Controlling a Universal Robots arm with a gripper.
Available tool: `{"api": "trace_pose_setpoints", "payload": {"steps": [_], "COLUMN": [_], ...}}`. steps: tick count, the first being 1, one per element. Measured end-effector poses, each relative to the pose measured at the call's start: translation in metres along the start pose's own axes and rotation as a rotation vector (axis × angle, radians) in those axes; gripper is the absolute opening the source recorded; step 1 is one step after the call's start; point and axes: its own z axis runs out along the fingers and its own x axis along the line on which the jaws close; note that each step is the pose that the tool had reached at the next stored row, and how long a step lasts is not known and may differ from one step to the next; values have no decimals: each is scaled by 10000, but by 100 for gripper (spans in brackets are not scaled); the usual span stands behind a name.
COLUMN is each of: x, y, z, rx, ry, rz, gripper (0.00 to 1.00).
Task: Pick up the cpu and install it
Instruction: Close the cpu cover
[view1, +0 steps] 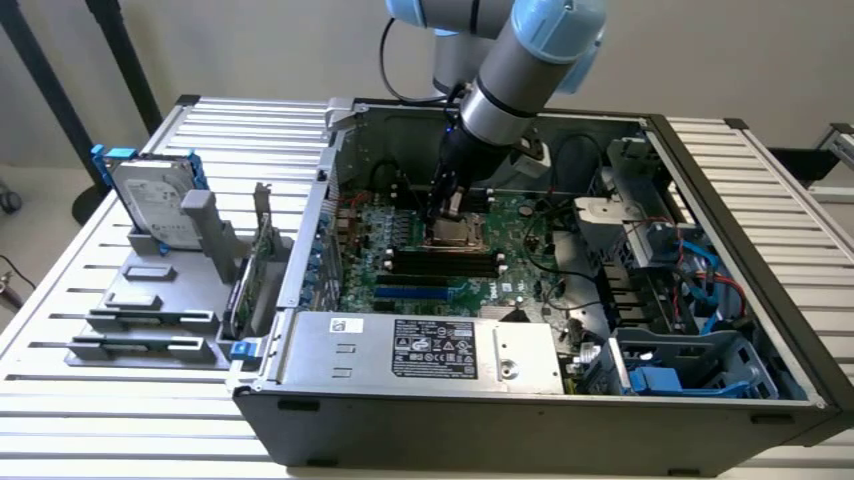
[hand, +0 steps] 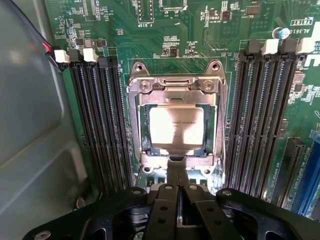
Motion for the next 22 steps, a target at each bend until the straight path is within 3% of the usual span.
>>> {"api": "trace_pose_setpoints", "payload": {"steps": [6, 14, 22], "x": [-6, -9, -40], "y": [15, 18, -87], "z": [70, 94, 11], "rx": [2, 5, 44], "ry": [30, 57, 128], "rz": [-11, -20, -40], "gripper": [11, 11, 11]}}
